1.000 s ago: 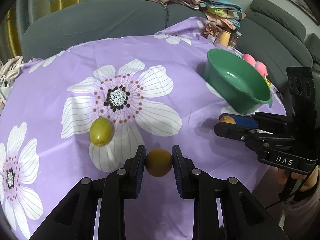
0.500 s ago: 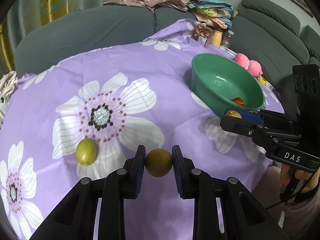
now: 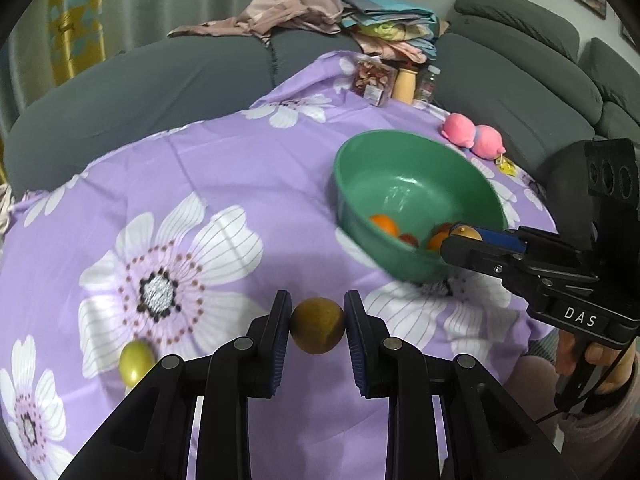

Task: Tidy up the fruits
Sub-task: 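Carry both yellow plums in the two grippers over the green bowl, then open both grippers to drop the yellow plums into the bowl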

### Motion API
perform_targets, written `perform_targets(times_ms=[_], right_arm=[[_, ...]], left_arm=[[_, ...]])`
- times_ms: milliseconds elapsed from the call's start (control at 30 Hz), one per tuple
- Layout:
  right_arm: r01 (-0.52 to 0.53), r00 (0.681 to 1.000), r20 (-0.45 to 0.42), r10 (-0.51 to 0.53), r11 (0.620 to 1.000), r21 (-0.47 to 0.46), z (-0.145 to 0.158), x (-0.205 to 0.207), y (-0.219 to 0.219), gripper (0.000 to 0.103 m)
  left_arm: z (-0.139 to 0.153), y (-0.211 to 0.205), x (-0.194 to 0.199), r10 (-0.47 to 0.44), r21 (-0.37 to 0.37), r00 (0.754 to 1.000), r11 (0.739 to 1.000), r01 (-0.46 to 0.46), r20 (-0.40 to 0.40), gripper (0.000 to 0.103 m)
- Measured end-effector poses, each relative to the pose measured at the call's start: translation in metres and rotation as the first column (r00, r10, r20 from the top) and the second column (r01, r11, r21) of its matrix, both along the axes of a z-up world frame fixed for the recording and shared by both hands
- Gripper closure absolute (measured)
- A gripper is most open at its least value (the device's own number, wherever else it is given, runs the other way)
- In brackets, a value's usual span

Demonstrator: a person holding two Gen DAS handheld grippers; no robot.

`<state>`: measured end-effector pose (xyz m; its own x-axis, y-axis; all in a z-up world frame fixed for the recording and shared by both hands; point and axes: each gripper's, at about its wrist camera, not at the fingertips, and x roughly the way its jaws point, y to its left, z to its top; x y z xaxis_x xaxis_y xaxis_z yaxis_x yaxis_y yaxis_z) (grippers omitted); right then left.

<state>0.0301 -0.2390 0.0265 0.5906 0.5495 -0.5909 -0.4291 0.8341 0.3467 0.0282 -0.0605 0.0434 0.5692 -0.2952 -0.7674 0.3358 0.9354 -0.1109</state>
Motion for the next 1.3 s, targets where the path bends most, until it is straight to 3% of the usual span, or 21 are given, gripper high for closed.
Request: perform_targets(times_ms=[567,967,1300], right_arm=[[0.098,0.995,-0.011,-0.098,0.995,0.009,-0.006,0.015,-0.042,0.075],[0.141,0.990,-0.015,-0.141,0.990,-0.023,-0.014,0.024,-0.060,0.075],[0.145,0.989,-0.024,-0.146,0.989,-0.033,-0.018,0.027,-0.062,0.074]], left_arm=[[0.009,-0.049,0.036,-0.083,-0.067,0.996,0.994,0.085,0.026,0.076],[-0.008,-0.090,0.053,-0.152,-0.008,0.988,0.988,0.153,0.036,0.076],[-0.020,-0.100,0.059,-0.172,0.017,0.985,0.985,0.172,0.015,0.076]])
